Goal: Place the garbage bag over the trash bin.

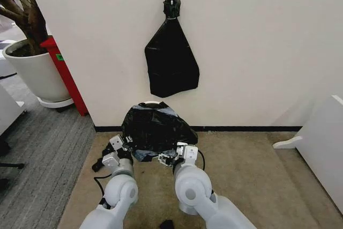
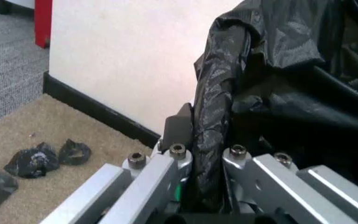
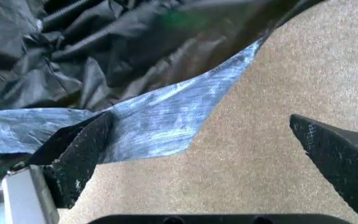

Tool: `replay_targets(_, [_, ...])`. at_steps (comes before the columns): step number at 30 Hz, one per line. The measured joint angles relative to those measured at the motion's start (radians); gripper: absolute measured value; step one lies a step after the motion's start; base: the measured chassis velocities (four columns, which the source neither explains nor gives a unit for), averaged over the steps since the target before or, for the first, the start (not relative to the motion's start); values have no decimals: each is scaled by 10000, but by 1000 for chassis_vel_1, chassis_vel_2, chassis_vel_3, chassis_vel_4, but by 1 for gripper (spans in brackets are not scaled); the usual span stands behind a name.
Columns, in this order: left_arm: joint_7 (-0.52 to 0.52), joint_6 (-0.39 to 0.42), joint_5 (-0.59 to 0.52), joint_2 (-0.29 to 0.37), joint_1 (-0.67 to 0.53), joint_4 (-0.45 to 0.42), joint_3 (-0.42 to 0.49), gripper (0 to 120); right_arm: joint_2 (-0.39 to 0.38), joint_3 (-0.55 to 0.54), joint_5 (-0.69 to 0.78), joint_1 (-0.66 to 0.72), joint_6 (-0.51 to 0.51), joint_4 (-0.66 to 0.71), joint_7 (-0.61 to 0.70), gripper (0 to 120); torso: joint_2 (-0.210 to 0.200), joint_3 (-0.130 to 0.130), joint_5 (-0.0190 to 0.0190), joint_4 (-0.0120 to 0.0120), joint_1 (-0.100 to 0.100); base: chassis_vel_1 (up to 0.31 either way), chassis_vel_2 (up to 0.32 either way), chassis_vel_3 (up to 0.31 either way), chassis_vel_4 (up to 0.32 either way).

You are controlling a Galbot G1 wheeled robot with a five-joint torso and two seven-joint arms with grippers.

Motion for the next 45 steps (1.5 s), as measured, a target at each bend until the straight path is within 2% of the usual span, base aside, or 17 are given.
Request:
replay_targets(8, [-207, 146, -542, -140, -53, -164, -142, 2, -44, 15, -492, -241, 30, -90, -362, 100, 0, 0, 0, 1, 0, 0, 0, 0, 0])
replay_targets(11, [-479, 392, -1453, -203, 54, -588, -151, 2, -50, 105, -848, -378, 100, -256, -612, 100, 0, 0, 0, 0, 0, 0, 0, 0, 0])
replay_targets(15, [-657, 585, -1984, -279, 230, -927, -152, 2, -56, 191, -1068, -401, 155, -351, -769, 100, 0, 0, 1, -1, 0, 0, 0, 0, 0])
replay_targets(23, [-1032, 1018, -2813, -532, 908, -1717, -186, 2, -154, 278, -1562, -412, 279, -601, -1085, 100, 0, 0, 1, 0, 0, 0, 0, 0, 0])
replay_targets(30, [-1105, 1241, -2966, -623, 1367, -2354, -283, 1, -163, 285, -1816, -394, 385, -910, -1248, 100, 0, 0, 1, 0, 0, 0, 0, 0, 0])
replay_targets(36, [-1077, 1208, -2801, -506, 1426, -2276, -436, 1, -182, 157, -1891, -424, 383, -830, -1290, 100, 0, 0, 0, 1, 0, 0, 0, 0, 0])
replay_targets(45, [-998, 1006, -2762, -167, 791, -1469, -512, 1, -516, -139, -1878, -719, 79, 318, -1284, 100, 0, 0, -1, 0, 0, 0, 0, 0, 0])
